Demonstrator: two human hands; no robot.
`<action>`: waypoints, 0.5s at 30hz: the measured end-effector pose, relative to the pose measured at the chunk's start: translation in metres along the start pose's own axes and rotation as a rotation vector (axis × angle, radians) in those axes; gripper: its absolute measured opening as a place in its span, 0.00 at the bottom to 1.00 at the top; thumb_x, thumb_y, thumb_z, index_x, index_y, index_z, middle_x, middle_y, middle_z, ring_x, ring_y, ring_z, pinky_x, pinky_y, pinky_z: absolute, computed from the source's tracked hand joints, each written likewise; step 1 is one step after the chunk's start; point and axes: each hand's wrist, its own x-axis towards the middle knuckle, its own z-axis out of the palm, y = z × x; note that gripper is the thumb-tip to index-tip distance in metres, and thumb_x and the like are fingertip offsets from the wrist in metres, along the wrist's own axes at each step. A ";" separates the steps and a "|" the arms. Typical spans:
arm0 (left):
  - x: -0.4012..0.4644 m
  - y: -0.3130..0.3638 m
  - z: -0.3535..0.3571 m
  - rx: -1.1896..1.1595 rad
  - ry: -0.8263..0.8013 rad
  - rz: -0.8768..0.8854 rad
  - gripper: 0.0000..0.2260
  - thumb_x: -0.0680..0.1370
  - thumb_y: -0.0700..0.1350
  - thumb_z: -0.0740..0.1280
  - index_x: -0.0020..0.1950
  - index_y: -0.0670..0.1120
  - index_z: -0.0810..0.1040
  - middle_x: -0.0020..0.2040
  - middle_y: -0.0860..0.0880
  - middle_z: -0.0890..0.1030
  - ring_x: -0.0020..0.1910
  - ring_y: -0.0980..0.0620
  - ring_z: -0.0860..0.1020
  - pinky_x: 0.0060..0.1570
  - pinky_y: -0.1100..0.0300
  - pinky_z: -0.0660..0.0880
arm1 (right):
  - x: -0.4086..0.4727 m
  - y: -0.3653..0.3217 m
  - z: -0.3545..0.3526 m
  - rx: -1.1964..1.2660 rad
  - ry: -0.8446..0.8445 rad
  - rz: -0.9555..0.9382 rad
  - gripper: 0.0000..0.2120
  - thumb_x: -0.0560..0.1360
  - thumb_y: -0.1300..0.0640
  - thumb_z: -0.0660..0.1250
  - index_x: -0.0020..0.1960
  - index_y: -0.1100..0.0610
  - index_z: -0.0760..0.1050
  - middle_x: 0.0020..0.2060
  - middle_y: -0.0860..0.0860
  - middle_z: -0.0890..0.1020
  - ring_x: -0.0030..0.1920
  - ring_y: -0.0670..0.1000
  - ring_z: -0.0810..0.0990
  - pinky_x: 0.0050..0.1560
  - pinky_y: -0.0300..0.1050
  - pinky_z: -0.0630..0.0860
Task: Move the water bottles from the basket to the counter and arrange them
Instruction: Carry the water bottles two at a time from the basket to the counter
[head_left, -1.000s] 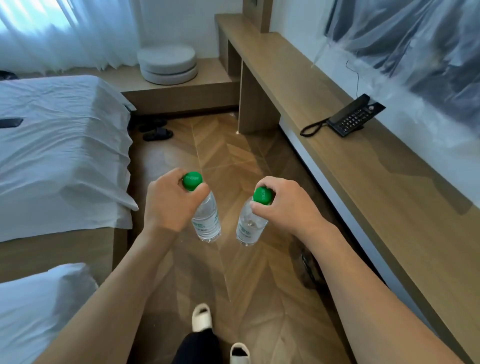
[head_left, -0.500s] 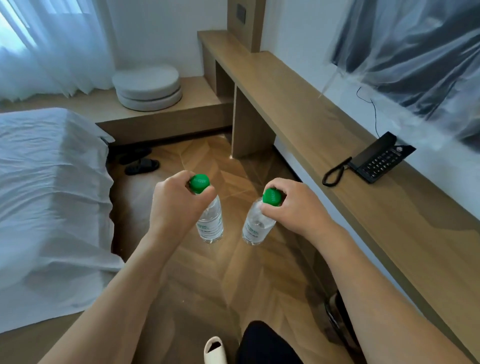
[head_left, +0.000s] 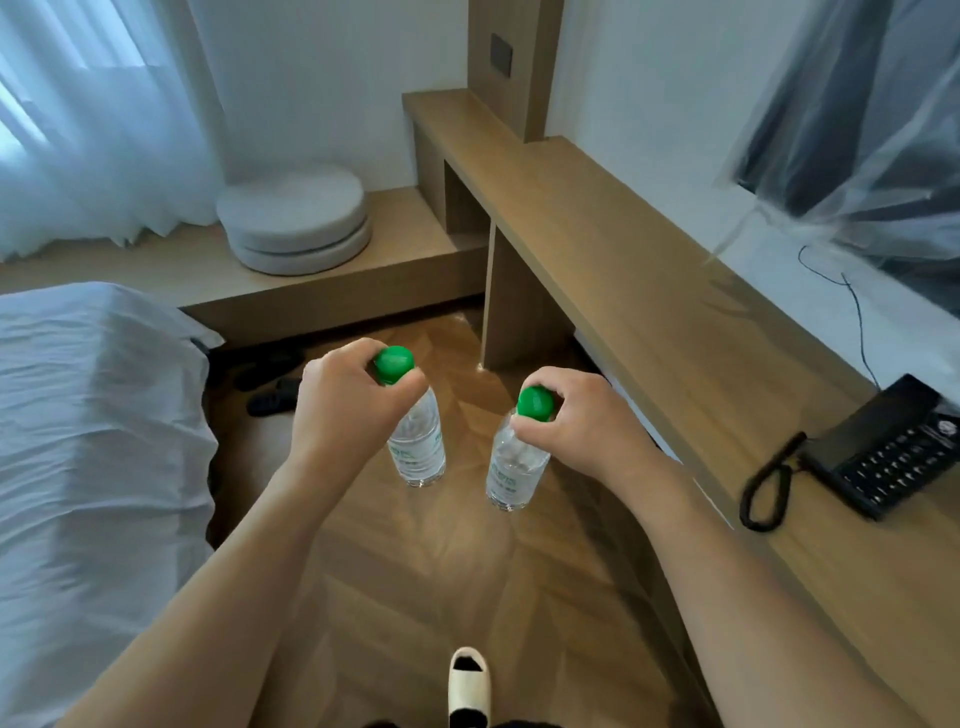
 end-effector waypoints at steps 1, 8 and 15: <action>0.020 0.000 0.004 -0.007 0.007 0.002 0.05 0.69 0.47 0.73 0.40 0.46 0.81 0.31 0.51 0.78 0.32 0.53 0.76 0.33 0.61 0.72 | 0.020 -0.001 -0.003 -0.004 -0.003 -0.004 0.07 0.69 0.47 0.70 0.45 0.48 0.77 0.38 0.43 0.79 0.42 0.47 0.79 0.44 0.50 0.81; 0.156 -0.018 0.036 -0.035 0.017 0.002 0.07 0.69 0.48 0.72 0.42 0.45 0.82 0.31 0.50 0.78 0.33 0.50 0.77 0.34 0.53 0.75 | 0.158 -0.004 -0.012 -0.012 0.026 0.010 0.08 0.70 0.46 0.71 0.46 0.48 0.77 0.38 0.43 0.79 0.41 0.47 0.79 0.42 0.48 0.81; 0.309 -0.040 0.079 -0.055 -0.049 0.072 0.06 0.70 0.48 0.73 0.42 0.46 0.82 0.32 0.52 0.78 0.32 0.53 0.75 0.29 0.66 0.68 | 0.305 -0.002 -0.010 -0.007 0.043 0.084 0.07 0.71 0.47 0.72 0.46 0.48 0.77 0.38 0.44 0.80 0.42 0.48 0.80 0.44 0.52 0.83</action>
